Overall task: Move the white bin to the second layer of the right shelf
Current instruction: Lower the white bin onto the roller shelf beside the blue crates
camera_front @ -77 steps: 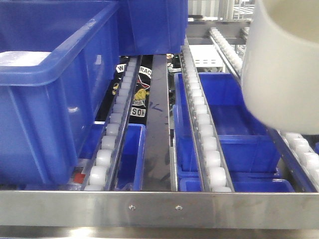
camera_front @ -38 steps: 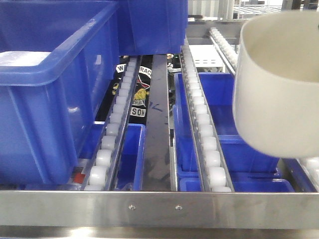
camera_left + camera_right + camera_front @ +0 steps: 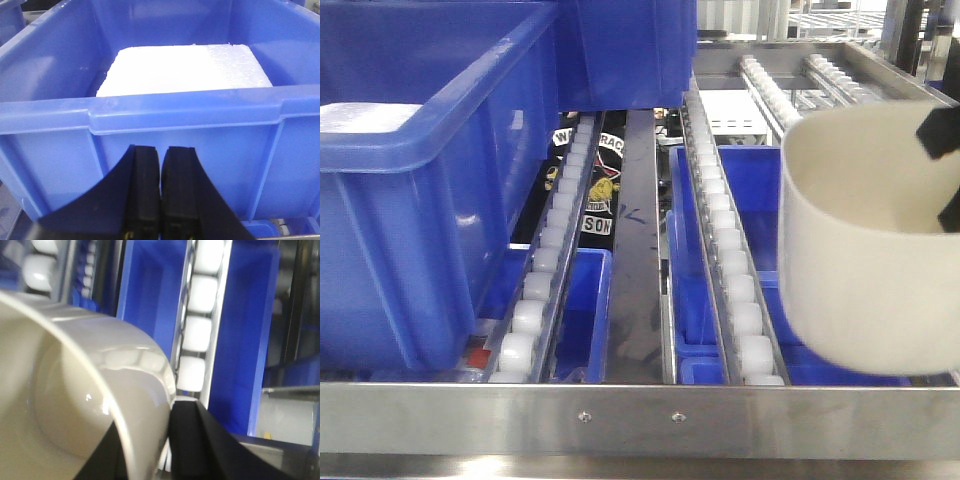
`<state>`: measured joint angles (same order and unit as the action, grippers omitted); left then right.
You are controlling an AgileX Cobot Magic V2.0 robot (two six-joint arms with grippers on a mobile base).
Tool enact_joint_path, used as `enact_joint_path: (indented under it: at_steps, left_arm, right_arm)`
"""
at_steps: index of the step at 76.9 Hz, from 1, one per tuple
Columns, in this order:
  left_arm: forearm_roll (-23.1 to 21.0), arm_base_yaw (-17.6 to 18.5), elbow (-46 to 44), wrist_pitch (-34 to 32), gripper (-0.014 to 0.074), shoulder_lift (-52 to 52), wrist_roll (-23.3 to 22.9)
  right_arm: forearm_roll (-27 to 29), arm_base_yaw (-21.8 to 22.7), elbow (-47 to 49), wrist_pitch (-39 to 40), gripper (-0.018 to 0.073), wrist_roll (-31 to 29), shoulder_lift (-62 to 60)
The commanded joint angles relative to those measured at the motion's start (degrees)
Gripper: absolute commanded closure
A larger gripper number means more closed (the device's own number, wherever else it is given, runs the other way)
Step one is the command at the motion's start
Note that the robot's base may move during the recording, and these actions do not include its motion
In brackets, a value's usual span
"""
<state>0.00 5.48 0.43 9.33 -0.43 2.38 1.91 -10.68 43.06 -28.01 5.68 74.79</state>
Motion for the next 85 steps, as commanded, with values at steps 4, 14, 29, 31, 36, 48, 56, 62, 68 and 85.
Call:
enact_joint_path:
  at_steps: [4, 14, 29, 31, 36, 48, 56, 62, 68, 85]
  left_arm:
    - [0.0, 0.34, 2.11, -4.9, 0.0512, -0.81, -0.18]
    - [0.0, 0.34, 2.11, -4.9, 0.0512, -0.81, -0.18]
    - [0.0, 0.34, 2.11, -4.9, 0.0512, -0.81, -0.18]
    - [0.0, 0.34, 2.11, -4.9, 0.0512, -0.81, -0.18]
    - [0.0, 0.34, 2.11, -4.9, 0.0512, -0.81, -0.18]
    - [0.0, 0.34, 2.11, -4.9, 0.0512, -0.81, -0.18]
    - [0.0, 0.34, 2.11, -4.9, 0.0512, -0.81, -0.18]
    - [0.0, 0.34, 2.11, -4.9, 0.0512, -0.81, -0.18]
    - [0.0, 0.34, 2.11, -4.9, 0.0512, -0.81, -0.18]
    - [0.0, 0.34, 2.11, -4.9, 0.0512, -0.81, -0.18]
  right_arm:
    - [0.07, -0.04, 1.77, 3.48, 0.0504, -0.22, 0.44]
    - [0.07, -0.04, 1.77, 3.23, 0.0504, -0.22, 1.58]
    - [0.07, -0.04, 1.77, 3.23, 0.0504, -0.22, 2.5]
    - [0.07, -0.04, 1.77, 3.23, 0.0504, -0.22, 2.63]
    - [0.12, -0.04, 1.77, 2.79, 0.0504, -0.22, 2.68]
    - [0.18, -0.04, 1.77, 2.44, 0.0441, -0.22, 2.68]
    - [0.66, -0.04, 1.77, 3.38, 0.0252, -0.22, 2.62]
    - [1.12, -0.04, 1.77, 4.43, 0.0124, -0.22, 2.5]
    - [1.35, -0.04, 1.77, 5.2, 0.0083, -0.22, 2.5]
    - [1.66, -0.04, 1.85, 6.19, 0.0083, -0.22, 2.5]
